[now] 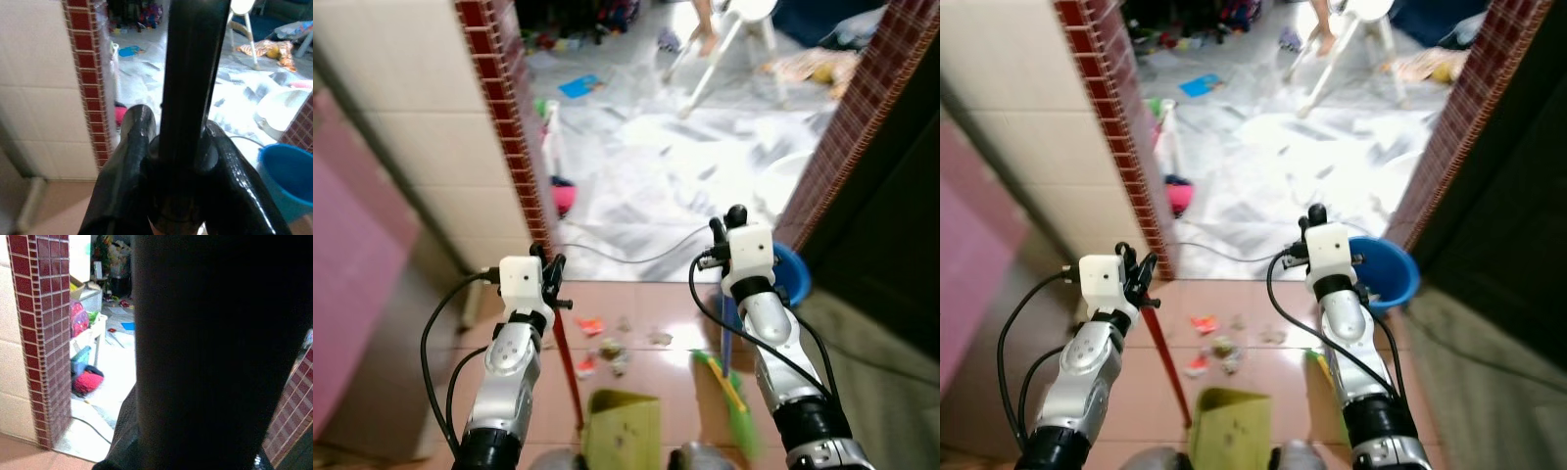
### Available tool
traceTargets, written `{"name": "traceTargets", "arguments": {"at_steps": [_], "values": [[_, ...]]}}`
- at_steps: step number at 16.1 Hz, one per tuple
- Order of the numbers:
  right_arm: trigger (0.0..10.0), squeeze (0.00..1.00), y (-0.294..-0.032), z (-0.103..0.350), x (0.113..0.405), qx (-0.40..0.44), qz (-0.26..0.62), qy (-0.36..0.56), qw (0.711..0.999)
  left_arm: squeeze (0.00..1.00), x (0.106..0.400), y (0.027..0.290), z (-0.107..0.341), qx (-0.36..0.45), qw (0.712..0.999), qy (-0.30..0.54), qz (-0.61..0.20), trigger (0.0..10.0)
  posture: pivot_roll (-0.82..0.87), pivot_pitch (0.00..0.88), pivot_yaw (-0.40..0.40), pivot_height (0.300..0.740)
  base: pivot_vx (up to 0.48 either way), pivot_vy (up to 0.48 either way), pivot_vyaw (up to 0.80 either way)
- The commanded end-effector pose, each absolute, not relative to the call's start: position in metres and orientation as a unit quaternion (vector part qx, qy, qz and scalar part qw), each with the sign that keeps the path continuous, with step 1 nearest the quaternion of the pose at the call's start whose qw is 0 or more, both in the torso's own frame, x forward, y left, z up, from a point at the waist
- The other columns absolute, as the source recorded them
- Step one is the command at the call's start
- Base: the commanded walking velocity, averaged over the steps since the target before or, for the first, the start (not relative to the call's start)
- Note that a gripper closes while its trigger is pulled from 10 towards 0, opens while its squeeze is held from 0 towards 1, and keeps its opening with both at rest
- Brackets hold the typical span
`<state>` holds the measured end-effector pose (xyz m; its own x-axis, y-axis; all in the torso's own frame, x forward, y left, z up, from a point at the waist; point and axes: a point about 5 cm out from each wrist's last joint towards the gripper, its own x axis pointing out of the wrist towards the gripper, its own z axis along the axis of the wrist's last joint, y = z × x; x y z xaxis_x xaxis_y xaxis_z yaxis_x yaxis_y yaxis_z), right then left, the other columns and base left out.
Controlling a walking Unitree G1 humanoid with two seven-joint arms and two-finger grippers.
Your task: Sweep floor
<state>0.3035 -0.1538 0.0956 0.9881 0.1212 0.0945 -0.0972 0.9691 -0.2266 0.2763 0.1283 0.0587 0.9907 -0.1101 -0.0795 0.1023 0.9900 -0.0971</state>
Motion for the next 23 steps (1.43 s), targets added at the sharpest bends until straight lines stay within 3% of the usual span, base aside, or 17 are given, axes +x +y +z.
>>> {"name": "traceTargets", "arguments": {"at_steps": [1,6,10,13,17,23], "values": [[10.0,0.0,-0.158,0.1,0.303,-0.115,0.05,-0.064,0.99,0.0,0.276,0.123,0.058,-0.048,0.996,0.049,-0.06,10.0,-0.09,0.0,0.043,0.74,0.0,0.48,0.0],[10.0,0.0,-0.165,0.096,0.301,-0.128,0.046,-0.056,0.989,0.0,0.272,0.136,0.057,-0.044,0.998,0.034,-0.025,10.0,-0.07,0.0,0.02,0.74,0.0,0.096,0.0],[10.0,0.0,-0.156,0.096,0.304,-0.131,0.089,-0.049,0.986,0.0,0.271,0.144,0.055,-0.072,0.997,0.034,0.01,10.0,-0.02,0.0,-0.07,0.74,0.0,0.0,0.0],[10.0,0.0,-0.151,0.097,0.309,-0.128,0.095,-0.049,0.986,0.0,0.263,0.149,0.05,-0.064,0.997,0.03,0.018,10.0,-0.01,0.0,-0.061,0.74,0.0,0.0,0.0],[10.0,0.0,-0.146,0.101,0.31,-0.121,0.088,-0.061,0.987,0.0,0.273,0.161,0.058,-0.069,0.997,0.022,0.035,10.0,-0.01,0.0,-0.016,0.74,0.0,0.0,0.0],[10.0,0.0,-0.151,0.098,0.306,-0.118,0.079,-0.059,0.988,0.0,0.268,0.154,0.059,-0.048,0.998,0.022,0.027,10.0,-0.02,0.0,-0.01,0.74,0.0,0.0,0.0]]}}
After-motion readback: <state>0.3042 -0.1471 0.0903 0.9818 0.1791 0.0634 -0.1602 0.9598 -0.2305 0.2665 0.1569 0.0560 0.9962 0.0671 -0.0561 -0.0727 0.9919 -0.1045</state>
